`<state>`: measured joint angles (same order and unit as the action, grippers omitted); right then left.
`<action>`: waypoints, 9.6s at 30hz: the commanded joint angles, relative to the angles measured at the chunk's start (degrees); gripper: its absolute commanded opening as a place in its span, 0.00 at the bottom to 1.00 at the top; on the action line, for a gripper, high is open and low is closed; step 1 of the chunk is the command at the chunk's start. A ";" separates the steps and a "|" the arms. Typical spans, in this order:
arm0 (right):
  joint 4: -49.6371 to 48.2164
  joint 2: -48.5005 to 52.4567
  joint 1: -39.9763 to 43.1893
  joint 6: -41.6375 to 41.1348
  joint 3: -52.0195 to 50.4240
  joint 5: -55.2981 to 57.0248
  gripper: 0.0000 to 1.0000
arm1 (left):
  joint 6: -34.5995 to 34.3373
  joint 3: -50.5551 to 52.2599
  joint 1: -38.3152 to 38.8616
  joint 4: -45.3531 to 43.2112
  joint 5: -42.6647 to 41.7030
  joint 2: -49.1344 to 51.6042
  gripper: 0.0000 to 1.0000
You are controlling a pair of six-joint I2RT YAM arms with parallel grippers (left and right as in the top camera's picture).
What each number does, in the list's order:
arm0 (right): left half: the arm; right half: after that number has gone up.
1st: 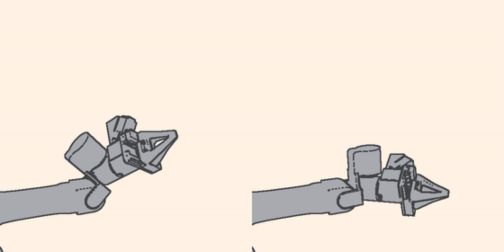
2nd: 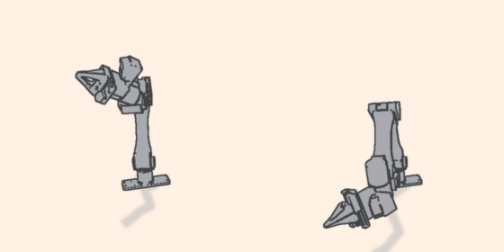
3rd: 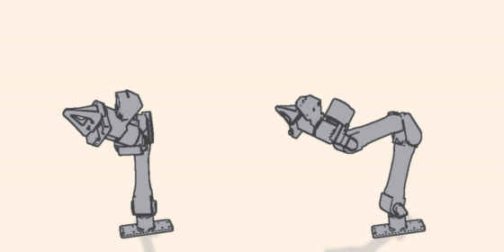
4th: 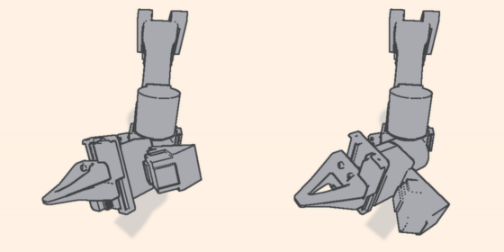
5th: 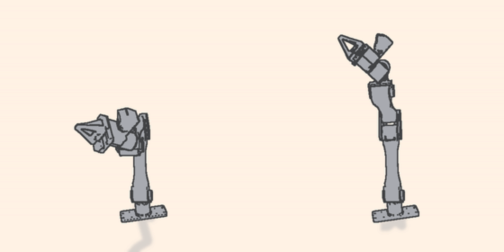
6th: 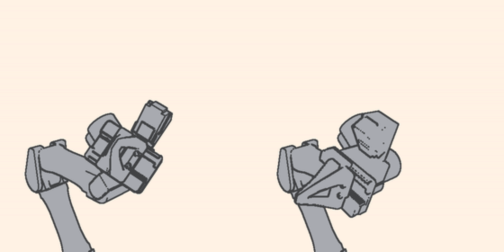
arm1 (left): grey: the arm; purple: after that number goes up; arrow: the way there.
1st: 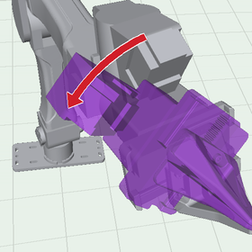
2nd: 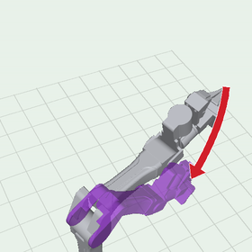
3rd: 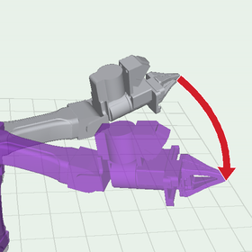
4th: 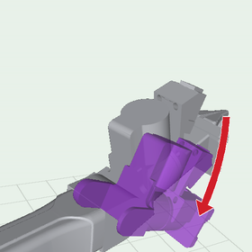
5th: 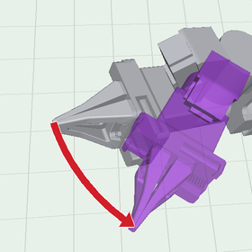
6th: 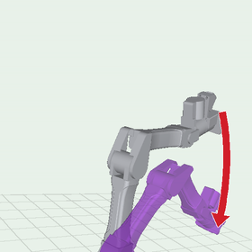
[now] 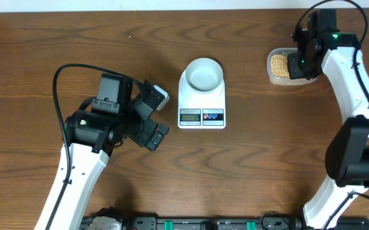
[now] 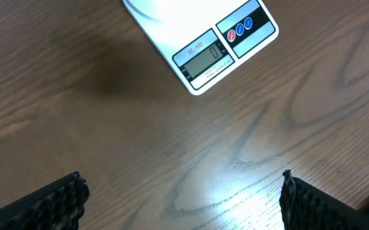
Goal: Scoop item into bowl and weigh 50g on scale
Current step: 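Lower the scoop into the soybeans with the right gripper and scoop, then drag the red scoop through the soybeans and lift it filled, then carry the filled scoop with the right gripper over the white bowl, then tilt the scoop with the right gripper to pour soybeans into the bowl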
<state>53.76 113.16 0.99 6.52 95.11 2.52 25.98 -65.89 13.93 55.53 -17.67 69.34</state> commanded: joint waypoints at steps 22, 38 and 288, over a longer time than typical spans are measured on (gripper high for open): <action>0.02 4.81 8.28 1.51 0.04 -22.99 0.01 | 0.98 -0.13 0.02 0.13 0.22 0.26 0.98; 5.07 4.33 10.82 4.92 0.52 -30.99 0.01 | 0.98 -0.13 0.02 0.13 0.22 0.26 0.98; -18.01 11.47 -4.76 32.33 -2.86 -69.11 0.01 | 0.98 -0.13 0.02 0.13 0.22 0.26 0.98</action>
<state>36.05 126.17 -2.76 36.97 92.18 -68.40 25.98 -65.89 13.93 55.53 -17.67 69.34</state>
